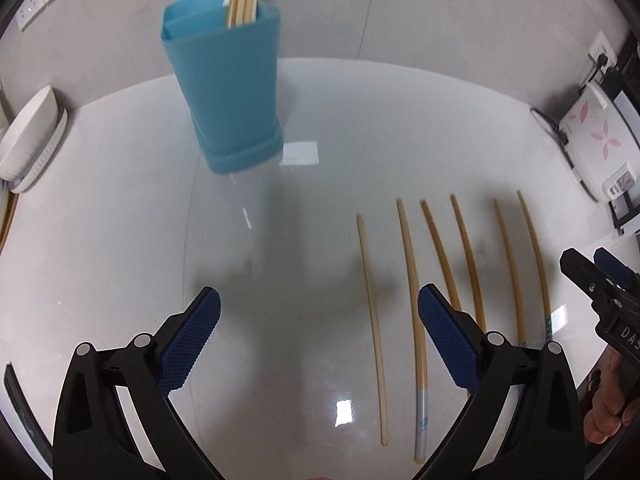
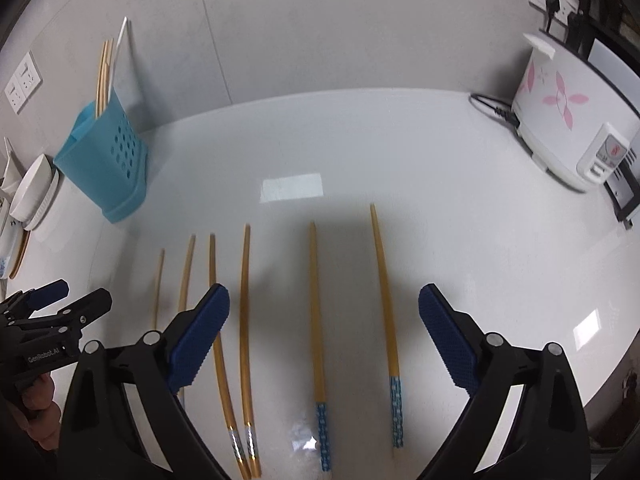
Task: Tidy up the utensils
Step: 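Open the right tool and move both open tools back to the chopstick row, then grasp a blue-tipped chopstick with the right tool while the left tool grasps a plain chopstick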
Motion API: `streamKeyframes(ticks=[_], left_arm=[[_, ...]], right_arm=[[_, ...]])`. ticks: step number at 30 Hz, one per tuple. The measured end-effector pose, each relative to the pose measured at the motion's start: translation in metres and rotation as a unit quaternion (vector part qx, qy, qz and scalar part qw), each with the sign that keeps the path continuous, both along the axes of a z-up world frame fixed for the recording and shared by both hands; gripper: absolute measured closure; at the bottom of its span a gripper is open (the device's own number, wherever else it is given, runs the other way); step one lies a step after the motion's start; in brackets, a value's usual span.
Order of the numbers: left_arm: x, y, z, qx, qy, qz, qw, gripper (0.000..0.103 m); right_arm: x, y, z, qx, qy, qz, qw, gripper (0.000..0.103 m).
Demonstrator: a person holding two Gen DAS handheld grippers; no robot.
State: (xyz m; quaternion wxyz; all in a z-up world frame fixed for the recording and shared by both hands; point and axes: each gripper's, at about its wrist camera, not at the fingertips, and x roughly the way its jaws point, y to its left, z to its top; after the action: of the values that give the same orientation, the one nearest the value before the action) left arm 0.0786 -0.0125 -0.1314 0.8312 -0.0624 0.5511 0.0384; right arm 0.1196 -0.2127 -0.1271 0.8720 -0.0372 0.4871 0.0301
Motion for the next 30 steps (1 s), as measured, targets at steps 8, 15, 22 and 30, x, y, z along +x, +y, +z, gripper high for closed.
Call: streamKeyframes(ticks=[8,15,22,30], left_arm=[[-0.008,-0.016,-0.036,0.014,0.043,0.006,0.999,0.006],[-0.008,-0.021,-0.05,0.02,0.069,0.018,0.9972,0.01],[-0.01,-0.028,-0.055,0.03,0.083,0.024,0.9958,0.03],[-0.009,-0.039,-0.05,0.036,0.092,0.018,0.995,0.076]], right_arm=[[-0.013,-0.001,-0.032,-0.01,0.059,0.004,0.998,0.031],[-0.017,0.0,-0.046,-0.021,0.099,0.011,0.995,0.046],[-0.016,0.001,-0.057,-0.035,0.127,0.016,0.991,0.064],[-0.013,0.0,-0.066,-0.04,0.152,0.018,0.987,0.084]])
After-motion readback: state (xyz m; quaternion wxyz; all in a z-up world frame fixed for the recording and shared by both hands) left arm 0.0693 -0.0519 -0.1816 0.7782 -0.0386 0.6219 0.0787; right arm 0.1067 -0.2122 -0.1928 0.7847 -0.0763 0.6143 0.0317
